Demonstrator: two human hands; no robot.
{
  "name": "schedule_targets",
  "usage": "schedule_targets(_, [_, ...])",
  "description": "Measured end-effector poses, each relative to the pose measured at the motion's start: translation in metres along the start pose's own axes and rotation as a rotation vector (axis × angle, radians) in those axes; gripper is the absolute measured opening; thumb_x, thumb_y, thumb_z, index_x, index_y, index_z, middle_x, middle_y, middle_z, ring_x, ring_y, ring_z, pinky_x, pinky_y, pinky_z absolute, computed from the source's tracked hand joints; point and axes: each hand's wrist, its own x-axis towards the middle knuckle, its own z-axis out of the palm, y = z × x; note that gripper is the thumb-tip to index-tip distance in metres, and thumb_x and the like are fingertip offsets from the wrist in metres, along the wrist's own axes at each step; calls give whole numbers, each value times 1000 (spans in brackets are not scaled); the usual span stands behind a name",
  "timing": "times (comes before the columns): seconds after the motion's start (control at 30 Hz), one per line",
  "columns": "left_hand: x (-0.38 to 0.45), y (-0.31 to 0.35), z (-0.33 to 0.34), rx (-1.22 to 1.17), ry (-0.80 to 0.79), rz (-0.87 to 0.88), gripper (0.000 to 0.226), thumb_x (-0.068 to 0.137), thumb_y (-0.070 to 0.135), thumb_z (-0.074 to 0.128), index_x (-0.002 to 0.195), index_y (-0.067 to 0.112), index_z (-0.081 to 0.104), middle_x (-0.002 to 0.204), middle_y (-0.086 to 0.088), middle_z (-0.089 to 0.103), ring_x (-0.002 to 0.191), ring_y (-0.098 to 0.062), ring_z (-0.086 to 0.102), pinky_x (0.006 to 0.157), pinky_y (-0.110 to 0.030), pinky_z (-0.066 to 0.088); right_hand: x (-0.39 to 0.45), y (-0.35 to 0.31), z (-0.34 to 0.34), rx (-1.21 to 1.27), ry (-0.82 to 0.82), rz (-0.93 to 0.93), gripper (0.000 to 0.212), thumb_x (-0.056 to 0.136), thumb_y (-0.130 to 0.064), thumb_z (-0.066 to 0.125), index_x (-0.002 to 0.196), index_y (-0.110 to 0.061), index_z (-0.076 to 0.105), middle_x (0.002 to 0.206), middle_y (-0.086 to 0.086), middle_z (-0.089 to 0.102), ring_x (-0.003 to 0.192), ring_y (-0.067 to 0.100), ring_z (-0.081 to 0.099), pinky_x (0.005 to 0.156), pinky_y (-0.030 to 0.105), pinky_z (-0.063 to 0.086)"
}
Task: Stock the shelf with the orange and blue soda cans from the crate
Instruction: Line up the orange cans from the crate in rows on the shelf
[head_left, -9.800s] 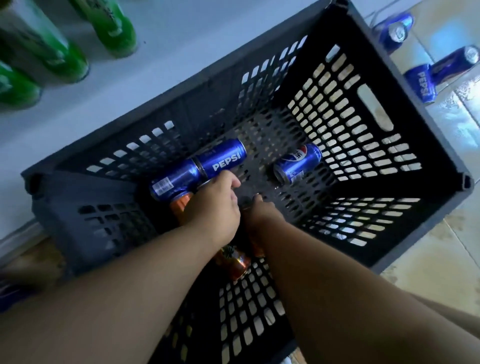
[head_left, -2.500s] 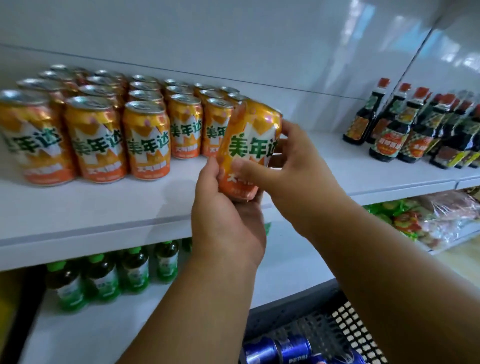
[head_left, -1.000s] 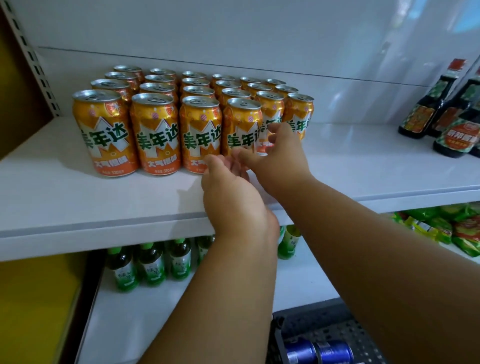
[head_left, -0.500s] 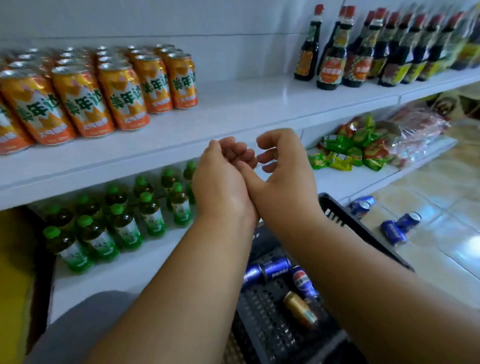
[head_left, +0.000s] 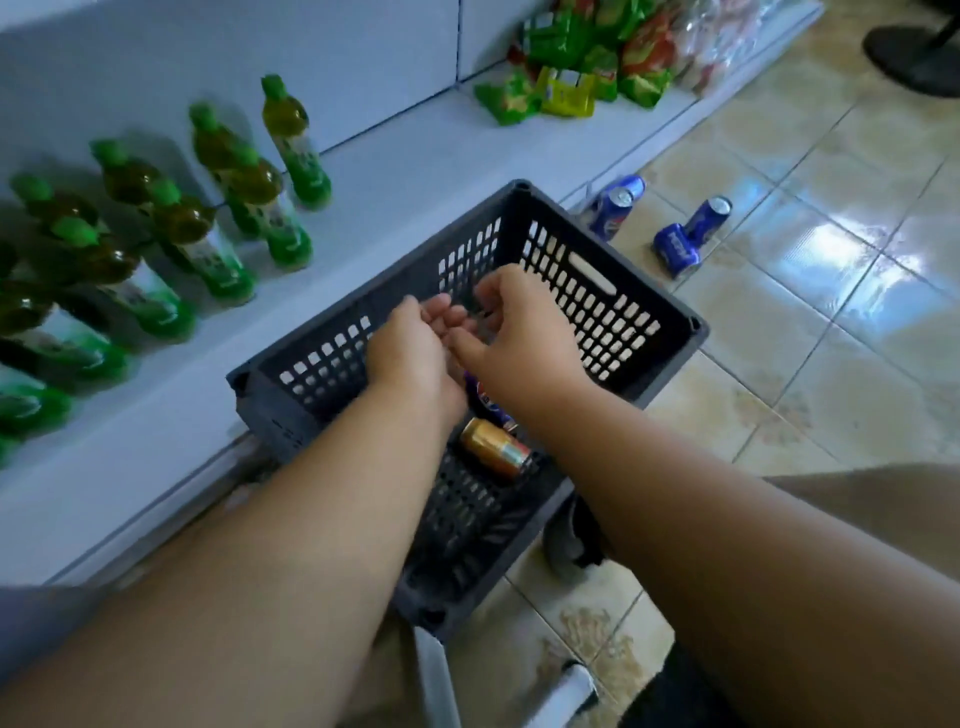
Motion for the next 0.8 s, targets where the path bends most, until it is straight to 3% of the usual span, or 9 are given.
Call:
schedule_targets(0.13, [48, -43, -29, 97, 185, -145, 34, 104, 29, 34, 83, 15, 57, 77, -1, 58, 65, -15, 56, 62, -27, 47, 13, 62, 37, -190, -235, 197, 27, 83, -30, 70, 100, -17, 54, 104, 1, 58, 90, 21, 57, 72, 31, 44])
schedule_targets(0.27, [86, -75, -51, 339, 273, -267, 36, 103, 34, 36, 79, 17, 58, 70, 2, 54, 60, -14, 52, 55, -26, 42, 23, 112, 78, -478, -598, 347, 31, 90, -31, 62, 116, -14, 59, 116, 8, 64, 103, 27, 62, 75, 27, 44])
schedule_targets(0.37, [105, -91, -62, 399, 262, -342, 34, 103, 34, 37, 82, 18, 58, 75, 2, 55, 63, -14, 53, 57, -27, 42, 35, 143, 110, -632, -809, 413, 38, 95, -25, 57, 130, -10, 57, 132, 11, 59, 121, 29, 57, 96, 35, 48])
schedule_targets(0.53, [127, -103, -67, 417, 289, -393, 30, 102, 29, 40, 85, 15, 60, 82, -1, 57, 68, -15, 54, 61, -26, 45, 57, 185, 169, -606, -817, 596, 44, 96, -32, 46, 136, -13, 50, 139, 15, 51, 124, 38, 52, 101, 45, 45])
schedule_targets(0.7, [142, -102, -67, 428, 294, -406, 33, 103, 32, 40, 85, 15, 61, 90, -3, 60, 76, -16, 56, 67, -27, 47, 53, 199, 197, -849, -835, 412, 41, 103, -21, 33, 142, -12, 42, 140, 19, 45, 127, 39, 47, 101, 50, 44])
schedule_targets(0.8, [146, -98, -68, 424, 271, -407, 34, 104, 33, 39, 85, 15, 61, 89, -3, 61, 76, -16, 57, 68, -28, 47, 39, 204, 207, -796, -865, 441, 39, 102, -21, 34, 140, -13, 38, 138, 19, 49, 124, 38, 52, 98, 48, 45])
